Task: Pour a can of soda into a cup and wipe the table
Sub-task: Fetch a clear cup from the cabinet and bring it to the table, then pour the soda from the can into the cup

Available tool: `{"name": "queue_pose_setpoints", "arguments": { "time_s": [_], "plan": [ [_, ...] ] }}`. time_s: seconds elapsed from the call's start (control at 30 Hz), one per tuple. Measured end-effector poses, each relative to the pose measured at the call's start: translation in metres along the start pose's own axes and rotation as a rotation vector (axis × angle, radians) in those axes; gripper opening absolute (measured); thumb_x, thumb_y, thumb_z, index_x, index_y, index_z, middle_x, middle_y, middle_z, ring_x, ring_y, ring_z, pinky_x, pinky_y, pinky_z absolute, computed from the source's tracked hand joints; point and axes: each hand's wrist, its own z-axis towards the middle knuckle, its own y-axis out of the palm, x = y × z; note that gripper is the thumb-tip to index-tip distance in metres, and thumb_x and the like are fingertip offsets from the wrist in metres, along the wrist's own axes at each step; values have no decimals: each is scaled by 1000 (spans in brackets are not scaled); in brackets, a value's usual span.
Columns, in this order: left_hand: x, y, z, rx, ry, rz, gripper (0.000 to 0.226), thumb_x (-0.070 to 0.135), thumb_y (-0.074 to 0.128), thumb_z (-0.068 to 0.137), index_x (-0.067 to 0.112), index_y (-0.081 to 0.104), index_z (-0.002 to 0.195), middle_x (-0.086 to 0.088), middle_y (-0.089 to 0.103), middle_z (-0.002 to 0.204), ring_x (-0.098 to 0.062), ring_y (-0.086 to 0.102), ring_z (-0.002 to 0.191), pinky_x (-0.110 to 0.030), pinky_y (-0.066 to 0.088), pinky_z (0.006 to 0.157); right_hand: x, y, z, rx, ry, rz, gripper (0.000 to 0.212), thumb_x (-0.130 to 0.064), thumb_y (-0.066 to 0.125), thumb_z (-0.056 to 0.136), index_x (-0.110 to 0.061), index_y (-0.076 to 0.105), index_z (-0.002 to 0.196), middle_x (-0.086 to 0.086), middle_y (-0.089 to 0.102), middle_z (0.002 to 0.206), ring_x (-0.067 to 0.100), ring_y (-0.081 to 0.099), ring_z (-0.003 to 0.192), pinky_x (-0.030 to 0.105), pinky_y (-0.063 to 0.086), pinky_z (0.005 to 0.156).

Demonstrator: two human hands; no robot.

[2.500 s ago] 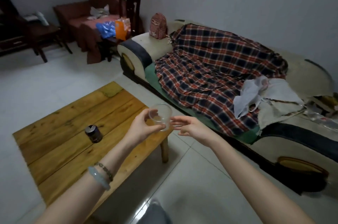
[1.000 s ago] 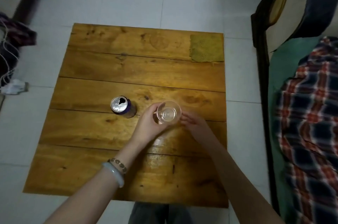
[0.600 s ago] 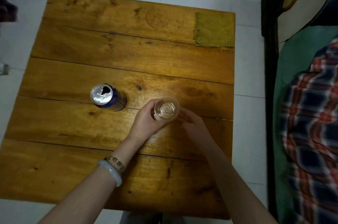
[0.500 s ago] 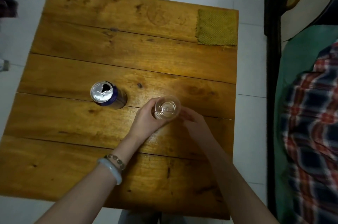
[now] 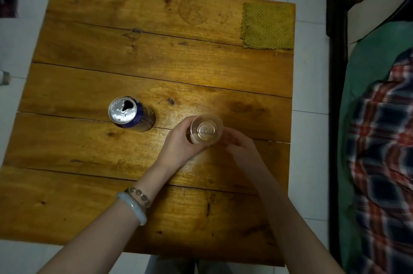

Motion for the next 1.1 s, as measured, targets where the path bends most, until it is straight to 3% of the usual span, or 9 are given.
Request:
{"name": "queue_pose_setpoints", "arguments": {
  "time_s": [0.17,0.4,0.53,0.6,0.67,0.77,0.93,1.03,1.1],
  "plan": [
    [3,-3,7,-13,3,13,62,29,85,63,31,55,116,20,62,107,1,58,102,-17,46,85,-4,1,3,7,-11,9,60,26,35,74,-14,57,113,-4,64,102,-7,62,91,13,47,84],
    [0,-5,1,-26,14,27,64,27,86,63,37,51,116,27,57,106,8,55,101,-13,45,84,-1,4,0,13,8,-18,56,25,36,75,-13,58,110,5,64,108,-2,60,95,17,46,87],
    [0,-8,0,-53,1,52,74,26,86,62,28,48,125,17,58,118,2,53,108,-20,46,90,-4,2,-3,11,4,-25,56,25,36,77,-9,57,115,10,63,115,1,60,96,20,49,80],
    [0,-13,-3,-87,-9,77,89,23,86,62,26,37,136,9,53,130,0,49,117,-20,42,97,-8,-3,-6,29,1,-36,56,23,35,79,-6,54,122,10,62,118,7,61,99,33,51,82],
    [0,-23,-9,-89,-22,100,95,19,84,65,24,28,142,4,48,139,-4,44,125,-25,38,104,-15,-10,-12,72,-14,-100,56,21,36,82,-8,51,128,4,58,120,12,57,109,24,50,86],
    [6,-45,-28,-55,-15,199,88,18,79,72,22,27,143,5,44,141,-9,42,128,-33,38,107,-31,-18,-26,148,-120,-225,58,17,39,83,-20,52,127,-7,56,122,3,52,113,6,43,86],
    [29,-81,-73,40,56,239,71,21,73,77,32,35,136,26,38,127,2,42,114,-4,33,92,-68,11,-38,142,-283,-154,57,18,42,84,-22,51,124,0,59,122,-7,55,108,8,43,87],
    [30,-105,-88,204,29,165,71,18,75,74,36,38,132,23,45,125,0,47,110,-11,40,90,-80,50,-33,42,-344,-64,54,18,43,85,-22,53,121,0,60,119,5,57,113,21,48,93],
    [22,-119,-88,332,-30,87,69,19,76,73,30,41,132,10,49,128,-4,50,111,-18,43,90,-79,78,-23,-19,-353,-89,53,18,44,85,-15,53,125,2,59,123,11,56,116,19,47,93]
  ]
}}
